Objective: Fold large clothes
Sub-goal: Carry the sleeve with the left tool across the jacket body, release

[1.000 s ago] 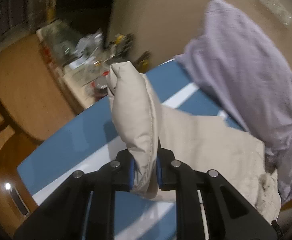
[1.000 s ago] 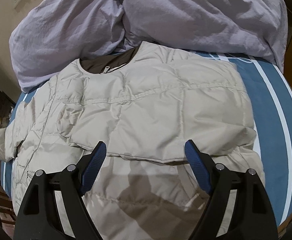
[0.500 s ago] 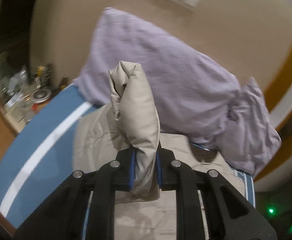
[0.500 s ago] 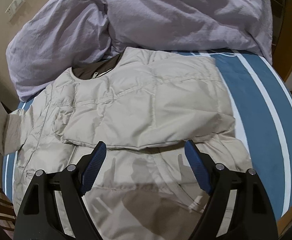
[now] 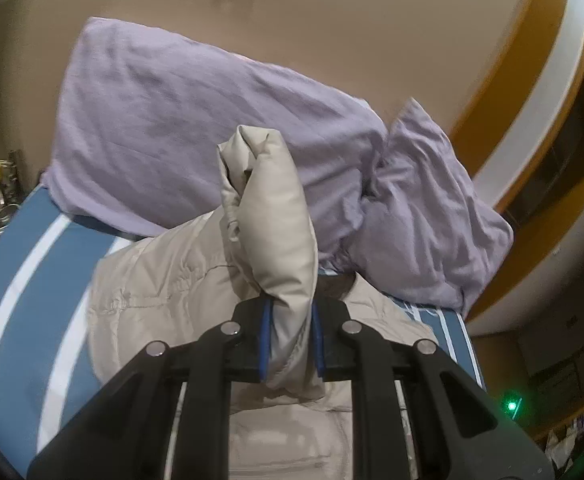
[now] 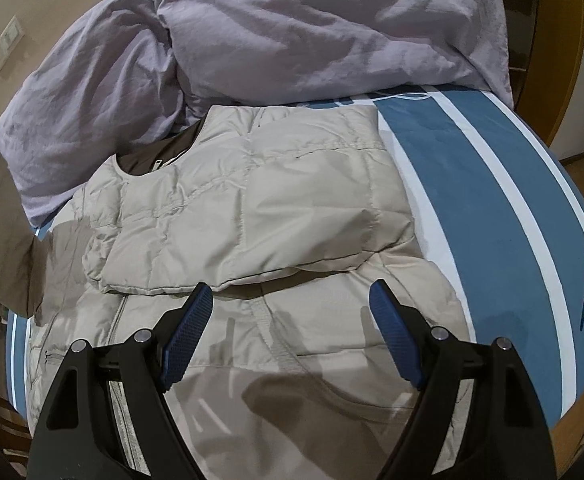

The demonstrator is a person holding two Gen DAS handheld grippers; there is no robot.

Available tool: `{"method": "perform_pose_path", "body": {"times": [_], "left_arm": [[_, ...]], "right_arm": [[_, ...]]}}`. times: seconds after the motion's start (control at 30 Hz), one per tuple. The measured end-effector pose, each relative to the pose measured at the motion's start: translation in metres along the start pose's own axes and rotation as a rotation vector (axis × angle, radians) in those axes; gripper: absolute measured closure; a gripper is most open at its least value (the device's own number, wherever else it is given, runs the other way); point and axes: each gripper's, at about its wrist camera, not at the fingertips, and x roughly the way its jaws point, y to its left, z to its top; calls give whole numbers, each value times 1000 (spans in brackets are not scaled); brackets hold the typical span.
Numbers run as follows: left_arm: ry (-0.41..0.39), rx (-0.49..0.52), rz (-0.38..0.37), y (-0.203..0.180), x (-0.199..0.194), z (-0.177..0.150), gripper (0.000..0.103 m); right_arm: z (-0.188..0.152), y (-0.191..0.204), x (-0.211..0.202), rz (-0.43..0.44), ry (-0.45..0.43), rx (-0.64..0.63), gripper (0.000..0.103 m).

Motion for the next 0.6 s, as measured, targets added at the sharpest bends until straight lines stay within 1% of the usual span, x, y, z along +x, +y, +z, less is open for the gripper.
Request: {"method": "perform_pose_path", "body": {"times": [0.23,0.4,0.6], "left_arm": [[97,32,-35,-26,42,-19,86],[188,84,-21,-42,82,-41,86],[292,118,-8,-53,121,-70,86]], "right_arm": [[-5,-6,4,-12,12,19,21],[-10,-14,4,-28,17,31,21],[-11,-25,4,-45,14,61,21]]}}
